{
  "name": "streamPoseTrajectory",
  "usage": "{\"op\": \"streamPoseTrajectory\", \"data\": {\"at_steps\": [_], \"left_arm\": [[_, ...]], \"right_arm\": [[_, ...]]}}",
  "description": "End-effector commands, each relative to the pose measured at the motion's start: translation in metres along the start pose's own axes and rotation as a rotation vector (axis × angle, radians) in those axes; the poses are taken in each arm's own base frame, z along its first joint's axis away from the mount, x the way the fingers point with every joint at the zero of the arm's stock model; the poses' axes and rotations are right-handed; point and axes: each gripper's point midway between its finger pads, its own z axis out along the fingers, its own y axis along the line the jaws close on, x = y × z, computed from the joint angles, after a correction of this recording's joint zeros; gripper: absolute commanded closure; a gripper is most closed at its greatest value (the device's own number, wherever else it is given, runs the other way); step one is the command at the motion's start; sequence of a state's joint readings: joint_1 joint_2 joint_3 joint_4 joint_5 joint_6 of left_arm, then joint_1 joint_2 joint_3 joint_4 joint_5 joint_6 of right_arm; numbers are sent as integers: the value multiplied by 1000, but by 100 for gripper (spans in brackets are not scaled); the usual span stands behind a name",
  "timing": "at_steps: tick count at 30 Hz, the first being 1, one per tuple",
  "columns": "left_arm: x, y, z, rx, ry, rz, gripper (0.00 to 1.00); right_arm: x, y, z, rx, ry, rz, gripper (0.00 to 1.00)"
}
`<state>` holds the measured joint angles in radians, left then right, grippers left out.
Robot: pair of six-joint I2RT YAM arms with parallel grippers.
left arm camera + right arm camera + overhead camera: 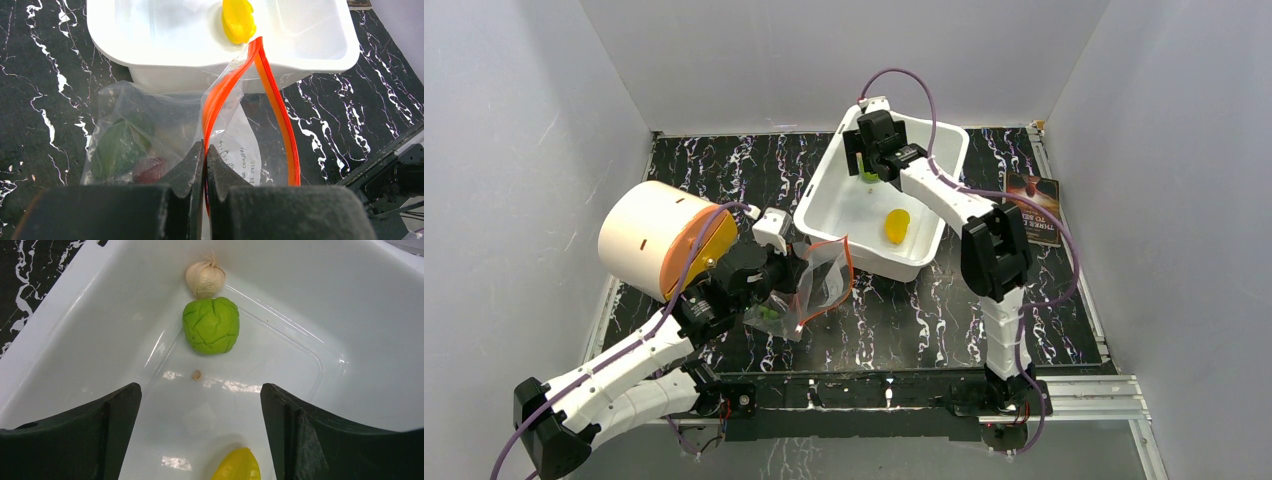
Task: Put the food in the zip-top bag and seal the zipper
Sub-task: Pick up the fake fruit from the bin.
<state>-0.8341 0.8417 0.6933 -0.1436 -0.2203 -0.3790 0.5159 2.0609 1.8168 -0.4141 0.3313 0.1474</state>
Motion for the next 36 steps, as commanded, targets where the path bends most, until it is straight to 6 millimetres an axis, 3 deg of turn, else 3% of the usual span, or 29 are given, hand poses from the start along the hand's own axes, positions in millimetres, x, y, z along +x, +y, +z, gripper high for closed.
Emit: {"op": "streamPoseTrajectory", "data": {"at_steps": [1, 10, 17, 29, 36], "left_arm": [[-11, -2, -6, 9, -28, 6, 100], [-14, -1, -9, 5, -33, 7, 100], [-15, -1, -10, 3, -36, 7, 100], [-14, -1, -12, 2, -34, -2, 100], [-11, 1, -12, -1, -28, -8, 100]], "right_arm": [[-39, -10, 15, 41, -96, -6, 10], [-10, -11, 64, 26, -31, -28, 8], [4, -7, 88, 3, -16, -70, 7], [7, -2, 117, -10, -32, -106, 11], [8, 0, 121, -21, -39, -108, 17]]}}
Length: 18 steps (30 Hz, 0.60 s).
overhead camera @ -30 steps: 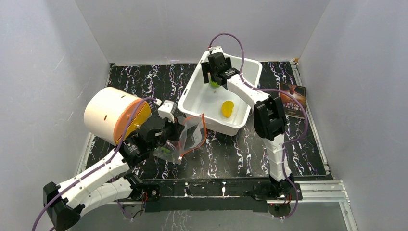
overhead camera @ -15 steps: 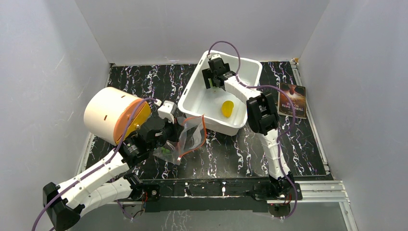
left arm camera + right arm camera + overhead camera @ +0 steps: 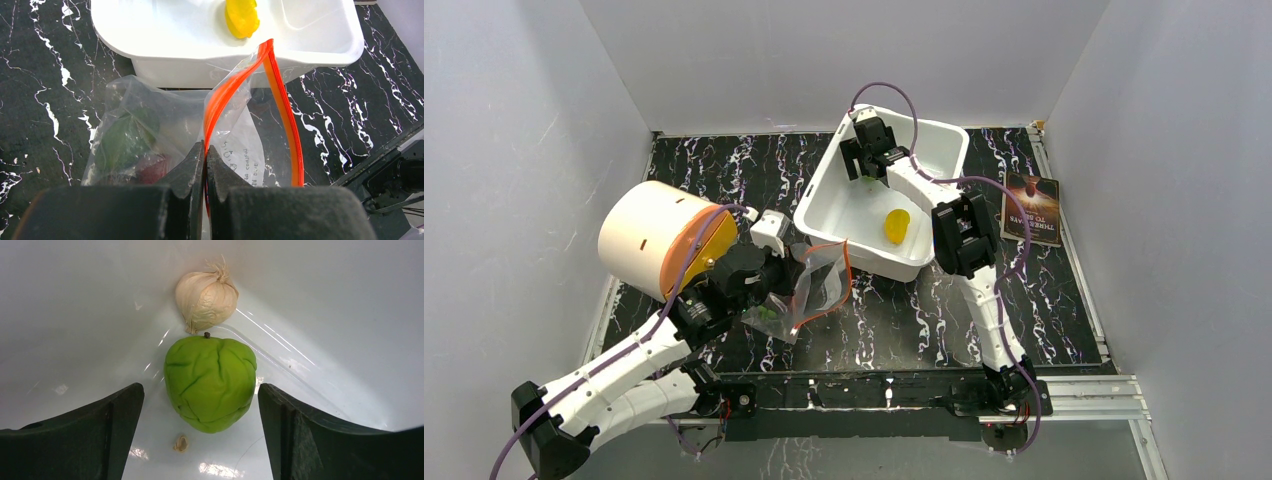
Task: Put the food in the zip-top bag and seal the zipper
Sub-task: Pick up the fake fruit from the bin.
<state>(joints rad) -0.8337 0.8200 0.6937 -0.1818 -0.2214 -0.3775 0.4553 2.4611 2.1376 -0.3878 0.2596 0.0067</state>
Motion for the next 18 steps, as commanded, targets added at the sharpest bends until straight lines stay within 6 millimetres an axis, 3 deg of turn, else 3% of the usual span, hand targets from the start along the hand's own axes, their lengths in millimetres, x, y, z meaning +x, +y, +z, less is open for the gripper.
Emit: {"op": "streamPoseTrajectory", "data": {"at_steps": [1, 18], "left_arm": [[-15, -2, -7, 6, -44, -13, 100], [-14, -3, -7, 6, -41, -17, 100]], "right_arm": [[-32, -4, 3, 6, -101, 11, 18], [-18, -15, 12, 57, -64, -15, 32]]}}
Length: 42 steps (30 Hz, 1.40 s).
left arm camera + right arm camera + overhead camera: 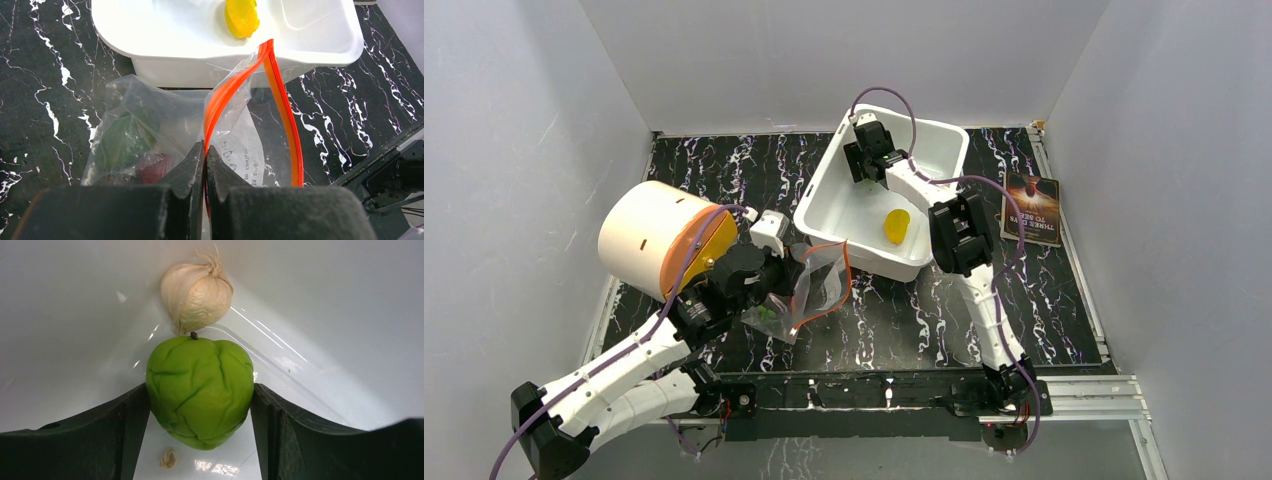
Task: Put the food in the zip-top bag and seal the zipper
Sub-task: Pick up the fake fruit from the bin.
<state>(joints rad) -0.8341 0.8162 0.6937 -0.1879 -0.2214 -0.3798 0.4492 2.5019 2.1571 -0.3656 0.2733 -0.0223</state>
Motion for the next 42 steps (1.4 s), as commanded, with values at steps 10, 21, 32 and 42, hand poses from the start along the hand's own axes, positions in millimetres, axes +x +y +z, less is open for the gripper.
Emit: {"op": "streamPoseTrajectory", "data": {"at_steps": [10, 21, 32, 42], "left_arm": [[-16, -5, -3, 12, -43, -17, 100], [-17, -6, 0, 9, -43, -21, 100], [-20, -12, 6, 29, -42, -20, 100], [-25, -15, 7, 33, -44, -25, 100]], "right_arm": [[-52, -22, -34, 49, -118, 27, 51], [-63, -20, -105, -52, -131, 141, 53], [-64, 9, -203, -304, -105, 317, 55], [-40, 42, -314, -603, -79, 333, 52]]}}
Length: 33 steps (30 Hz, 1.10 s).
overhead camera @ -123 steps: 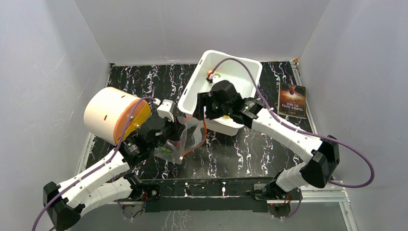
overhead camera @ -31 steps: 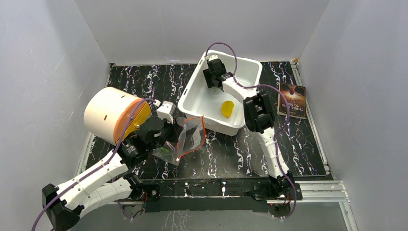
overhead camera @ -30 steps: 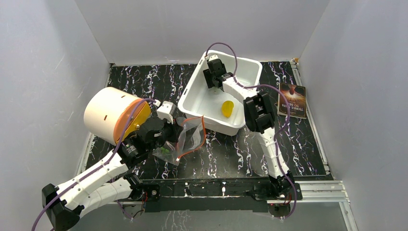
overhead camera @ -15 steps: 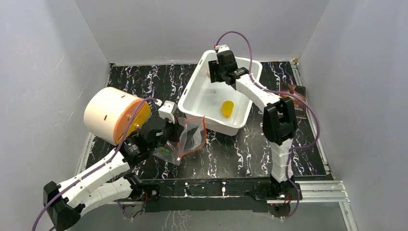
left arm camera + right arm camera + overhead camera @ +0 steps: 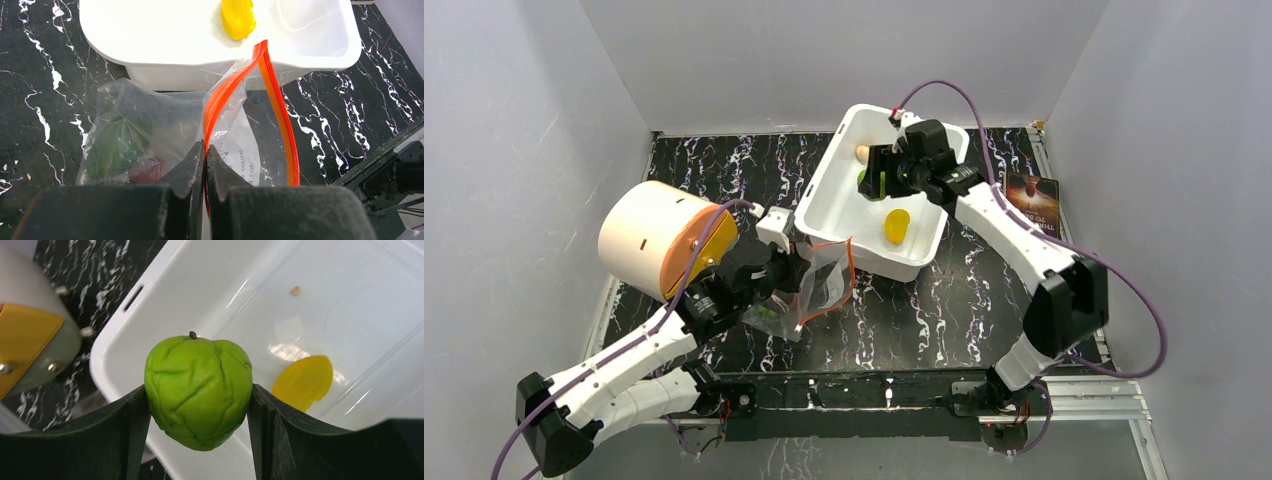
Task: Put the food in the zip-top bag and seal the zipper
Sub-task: Pick up the fake fruit from the bin, then place the fake fruit in the zipper food storage bag.
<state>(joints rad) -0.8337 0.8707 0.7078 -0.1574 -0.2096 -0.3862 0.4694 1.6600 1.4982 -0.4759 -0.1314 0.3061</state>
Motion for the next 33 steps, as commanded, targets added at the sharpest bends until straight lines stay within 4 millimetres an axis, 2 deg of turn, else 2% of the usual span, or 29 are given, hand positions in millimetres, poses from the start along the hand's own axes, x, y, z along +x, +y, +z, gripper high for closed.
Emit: {"op": "streamPoseTrajectory", "data": {"at_steps": [1, 5, 9, 13, 20, 23, 31, 33], "left_arm": [[-25, -10, -3, 27, -61, -23, 100], [-28, -16, 0, 50, -56, -17, 100], [-29, -17, 3, 45, -43, -16, 100], [-32, -19, 2, 47, -55, -27, 100], [-37, -21, 1, 52, -58, -40, 100], [-39, -22, -1, 55, -67, -50, 100], [-42, -24, -7, 67, -75, -67, 100], [-42, -24, -7, 70, -76, -72, 100]], "right_arm": [[-3, 50, -56, -208, -30, 4, 52], [19, 68, -80, -309, 0, -27, 52], [31, 89, -103, -402, 23, -37, 52], [44, 113, -115, -479, 47, -32, 51], [90, 142, -105, -511, 165, -26, 50], [104, 148, -98, -502, 197, -45, 48], [121, 140, -77, -422, 242, -57, 43], [127, 136, -73, -403, 267, -59, 39]]}}
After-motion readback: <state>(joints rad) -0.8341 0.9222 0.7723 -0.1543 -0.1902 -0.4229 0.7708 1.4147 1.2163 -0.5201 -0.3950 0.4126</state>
